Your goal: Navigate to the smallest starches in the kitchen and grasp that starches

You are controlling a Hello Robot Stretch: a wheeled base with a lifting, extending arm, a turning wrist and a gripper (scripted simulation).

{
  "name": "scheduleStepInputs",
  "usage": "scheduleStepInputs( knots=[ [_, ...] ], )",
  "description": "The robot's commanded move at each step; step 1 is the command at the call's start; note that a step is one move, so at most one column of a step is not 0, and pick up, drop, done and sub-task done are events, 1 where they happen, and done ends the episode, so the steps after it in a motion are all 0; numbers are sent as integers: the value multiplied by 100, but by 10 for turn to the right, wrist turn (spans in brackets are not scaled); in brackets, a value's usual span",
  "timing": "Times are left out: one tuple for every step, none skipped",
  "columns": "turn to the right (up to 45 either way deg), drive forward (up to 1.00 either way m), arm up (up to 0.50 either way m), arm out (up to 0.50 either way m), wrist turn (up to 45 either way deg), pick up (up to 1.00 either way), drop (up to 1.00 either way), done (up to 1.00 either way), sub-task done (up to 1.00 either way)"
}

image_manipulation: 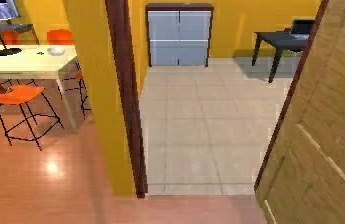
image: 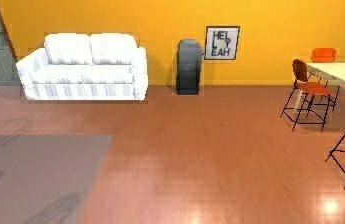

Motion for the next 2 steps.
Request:
scheduleStepInputs(
  knots=[
    [-450, 0, 0, 0, 0, 0, 0, 0, 0],
    [-450, 0, 0, 0, 0, 0, 0, 0, 0]
  ],
)
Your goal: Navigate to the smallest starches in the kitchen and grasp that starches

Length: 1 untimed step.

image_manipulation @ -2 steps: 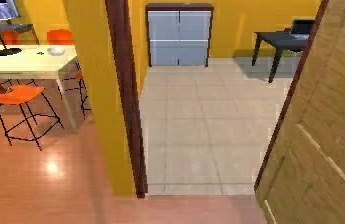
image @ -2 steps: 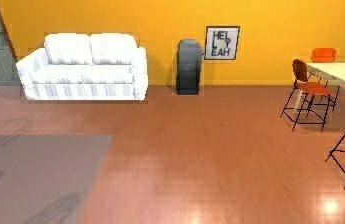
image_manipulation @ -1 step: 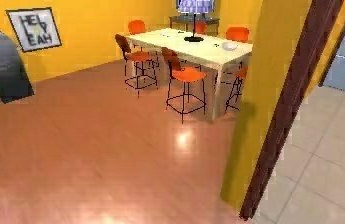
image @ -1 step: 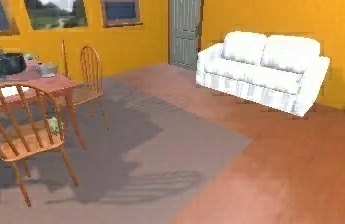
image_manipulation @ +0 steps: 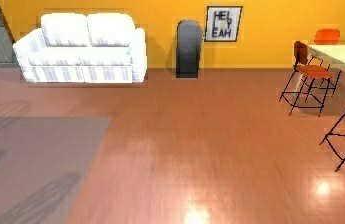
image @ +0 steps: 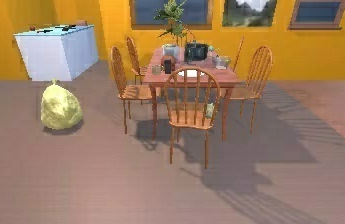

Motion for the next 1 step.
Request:
scheduleStepInputs(
  knots=[
    [-180, 0, 0, 0, 0, 0, 0, 0, 0]
  ],
)
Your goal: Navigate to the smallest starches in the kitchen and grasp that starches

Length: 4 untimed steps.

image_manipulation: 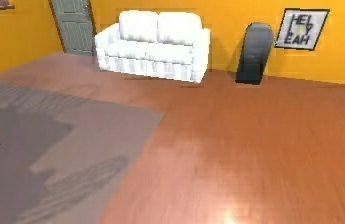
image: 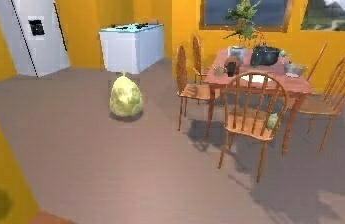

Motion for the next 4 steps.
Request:
scheduleStepInputs(
  knots=[
    [0, 100, 0, 0, 0, 0, 0, 0, 0],
    [-90, 0, 0, 0, 0, 0, 0, 0, 0],
    [0, 35, 0, 0, 0, 0, 0, 0, 0],
    [-450, 0, 0, 0, 0, 0, 0, 0, 0]
  ],
)
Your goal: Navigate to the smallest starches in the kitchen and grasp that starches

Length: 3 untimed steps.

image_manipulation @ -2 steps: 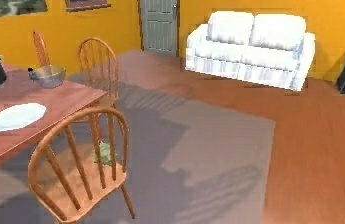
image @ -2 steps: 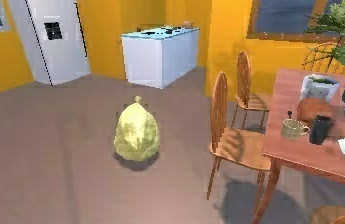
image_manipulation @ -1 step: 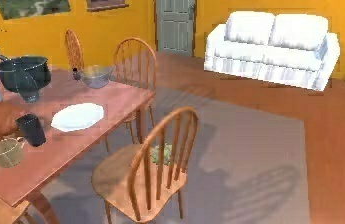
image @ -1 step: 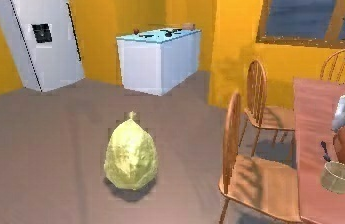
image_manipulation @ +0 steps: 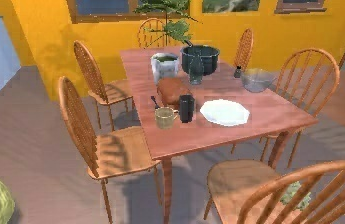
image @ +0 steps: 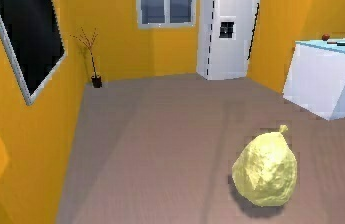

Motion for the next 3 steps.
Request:
scheduleStepInputs(
  knots=[
    [-30, 0, 0, 0, 0, 0, 0, 0, 0],
    [0, 100, 0, 0, 0, 0, 0, 0, 0],
    [-30, 0, 0, 0, 0, 0, 0, 0, 0]
  ],
)
